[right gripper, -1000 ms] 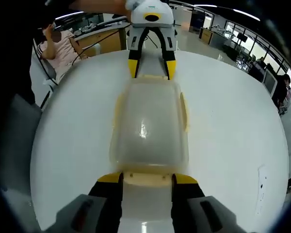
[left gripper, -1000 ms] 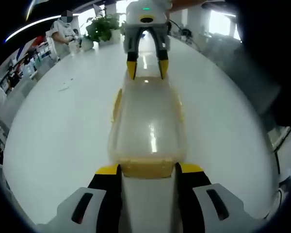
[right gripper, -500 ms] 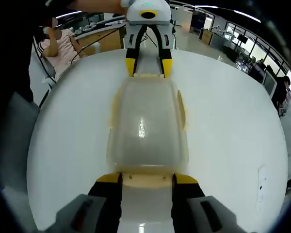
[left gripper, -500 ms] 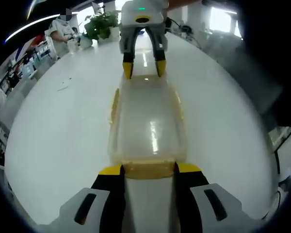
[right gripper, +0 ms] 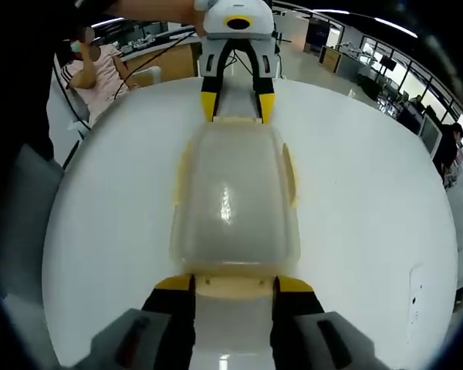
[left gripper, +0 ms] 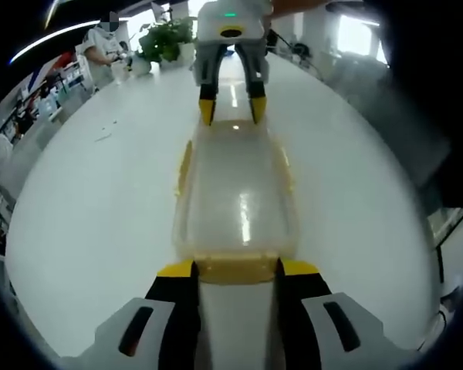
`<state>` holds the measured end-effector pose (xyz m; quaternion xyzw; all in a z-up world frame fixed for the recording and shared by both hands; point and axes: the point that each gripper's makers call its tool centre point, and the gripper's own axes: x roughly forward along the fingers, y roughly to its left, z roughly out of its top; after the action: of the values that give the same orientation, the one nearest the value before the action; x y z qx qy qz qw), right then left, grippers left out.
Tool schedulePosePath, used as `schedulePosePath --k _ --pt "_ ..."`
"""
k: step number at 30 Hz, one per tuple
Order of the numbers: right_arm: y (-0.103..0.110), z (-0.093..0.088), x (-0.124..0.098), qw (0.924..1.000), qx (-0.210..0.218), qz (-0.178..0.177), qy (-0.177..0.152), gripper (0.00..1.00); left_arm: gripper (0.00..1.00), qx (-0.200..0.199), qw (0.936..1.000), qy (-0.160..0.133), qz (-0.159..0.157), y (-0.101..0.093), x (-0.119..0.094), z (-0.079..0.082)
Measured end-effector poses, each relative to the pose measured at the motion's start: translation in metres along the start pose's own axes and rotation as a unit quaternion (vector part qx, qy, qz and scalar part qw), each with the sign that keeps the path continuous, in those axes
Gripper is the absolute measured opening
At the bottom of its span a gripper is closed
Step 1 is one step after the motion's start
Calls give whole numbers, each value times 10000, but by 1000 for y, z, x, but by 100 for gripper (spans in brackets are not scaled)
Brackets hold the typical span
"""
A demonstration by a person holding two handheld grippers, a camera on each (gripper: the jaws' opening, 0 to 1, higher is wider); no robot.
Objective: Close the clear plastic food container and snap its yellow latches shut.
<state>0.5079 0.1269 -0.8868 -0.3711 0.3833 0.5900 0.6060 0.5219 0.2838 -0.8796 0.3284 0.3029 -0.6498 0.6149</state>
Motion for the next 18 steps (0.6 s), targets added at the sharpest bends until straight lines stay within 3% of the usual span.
schedulePosePath --k 12,18 --pt "-7 0 -5 9997 -176 -142 122 35 34 -205 9993 228 200 2 1 6" --pt "-13 -1 -19 9996 -229 -142 102 35 34 -281 9990 134 326 6 -7 14"
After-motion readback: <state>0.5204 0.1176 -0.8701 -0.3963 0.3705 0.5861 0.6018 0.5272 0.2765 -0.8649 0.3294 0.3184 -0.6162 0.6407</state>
